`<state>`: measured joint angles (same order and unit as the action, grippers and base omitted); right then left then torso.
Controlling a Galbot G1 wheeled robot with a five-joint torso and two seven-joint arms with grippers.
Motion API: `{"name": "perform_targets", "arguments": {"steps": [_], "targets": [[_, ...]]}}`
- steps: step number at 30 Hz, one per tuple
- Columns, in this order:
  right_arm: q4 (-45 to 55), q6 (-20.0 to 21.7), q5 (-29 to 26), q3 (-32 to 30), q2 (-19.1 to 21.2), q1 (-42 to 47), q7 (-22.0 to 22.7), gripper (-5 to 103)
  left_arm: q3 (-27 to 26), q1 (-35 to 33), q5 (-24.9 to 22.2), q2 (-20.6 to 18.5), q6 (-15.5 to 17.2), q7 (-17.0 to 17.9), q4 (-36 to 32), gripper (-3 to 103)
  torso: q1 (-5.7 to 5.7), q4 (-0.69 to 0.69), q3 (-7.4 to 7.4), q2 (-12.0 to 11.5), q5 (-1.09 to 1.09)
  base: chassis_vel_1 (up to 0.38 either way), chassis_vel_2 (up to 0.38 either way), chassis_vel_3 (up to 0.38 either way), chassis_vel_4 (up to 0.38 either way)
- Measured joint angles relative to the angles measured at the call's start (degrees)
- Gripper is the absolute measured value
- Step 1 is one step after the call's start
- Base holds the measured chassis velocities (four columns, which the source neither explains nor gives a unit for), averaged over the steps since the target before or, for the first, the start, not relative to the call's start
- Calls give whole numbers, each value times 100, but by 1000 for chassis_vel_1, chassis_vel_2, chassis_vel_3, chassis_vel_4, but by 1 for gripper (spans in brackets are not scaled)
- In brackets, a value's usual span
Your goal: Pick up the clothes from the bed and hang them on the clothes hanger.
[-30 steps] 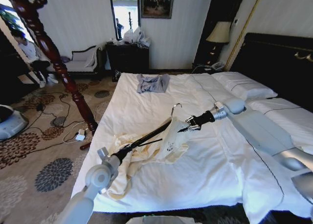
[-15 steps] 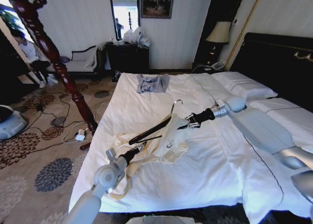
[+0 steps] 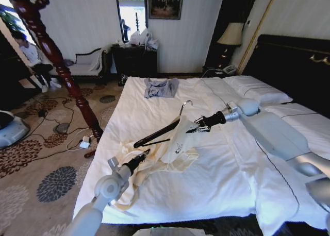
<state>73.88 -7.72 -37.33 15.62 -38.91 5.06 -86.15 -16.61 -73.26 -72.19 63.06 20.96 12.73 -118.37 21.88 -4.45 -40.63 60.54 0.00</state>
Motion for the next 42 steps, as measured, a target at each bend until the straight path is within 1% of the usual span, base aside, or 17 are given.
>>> {"name": "perform_targets", "arguments": {"steps": [4,6,7,9,10,11,12,14,15,16,17,18,21,28,34,39,42], "targets": [[54,-23,2,-22,26,72,114,18,-122,162,-85,-47,-111,-7,27,0,0,1,0,0,0,0,0,0,0],[98,-23,10,-34,50,134,216,18,-202,339,-200,-129,-157,13,36,0,0,0,0,0,-1,0,0,0,0],[125,-24,53,-45,57,191,362,18,-263,541,-293,-227,-187,48,53,0,0,-1,0,0,-1,0,0,0,0],[133,-24,71,-50,58,205,413,18,-275,595,-316,-255,-192,60,59,0,0,-1,0,0,-1,0,0,0,0],[187,-24,226,-85,47,321,851,18,-343,1003,-516,-486,-213,157,107,0,0,-2,0,0,0,0,0,0,0],[232,-16,317,-105,34,387,1155,18,-359,1248,-646,-632,-212,216,126,0,0,0,-1,0,-1,0,0,0,0],[232,-16,317,-105,34,387,1155,18,-359,1248,-646,-632,-212,216,126,0,0,0,-1,0,-1,0,0,0,0],[314,65,458,-147,15,526,1747,18,-377,1722,-912,-930,-188,302,142,0,0,1,-1,-1,0,0,0,0,0],[332,99,480,-156,6,570,1921,18,-377,1898,-1011,-1018,-180,325,142,0,0,0,-1,0,-1,0,0,0,0],[338,111,491,-162,2,592,1997,18,-377,2016,-1081,-1074,-172,338,141,0,0,0,0,0,0,0,0,0,0],[338,111,491,-162,2,592,1997,18,-377,2016,-1081,-1074,-172,338,141,0,0,0,0,0,0,0,0,0,0],[339,121,515,-170,-4,618,2081,18,-377,2214,-1192,-1161,-164,359,139,0,0,0,0,0,1,0,0,0,0],[330,108,562,-192,-7,653,2112,17,-343,2689,-1398,-1277,-143,411,180,0,1,0,0,0,1,0,0,0,0],[368,65,554,-197,9,693,2074,17,-168,3245,-1558,-1215,-142,445,489,0,0,0,-1,-1,-1,0,0,0,0],[284,122,590,-181,-45,740,2103,18,-94,3525,-1705,-1218,-119,444,462,0,0,0,0,0,0,0,0,0,0],[223,141,598,-181,-67,753,2178,17,-93,3606,-1801,-1275,-100,472,386,0,0,0,0,0,2,0,0,0,0],[278,221,546,-187,-66,750,2416,17,-93,3518,-1809,-1304,-79,487,241,0,0,0,0,0,0,0,0,0,0]]}}
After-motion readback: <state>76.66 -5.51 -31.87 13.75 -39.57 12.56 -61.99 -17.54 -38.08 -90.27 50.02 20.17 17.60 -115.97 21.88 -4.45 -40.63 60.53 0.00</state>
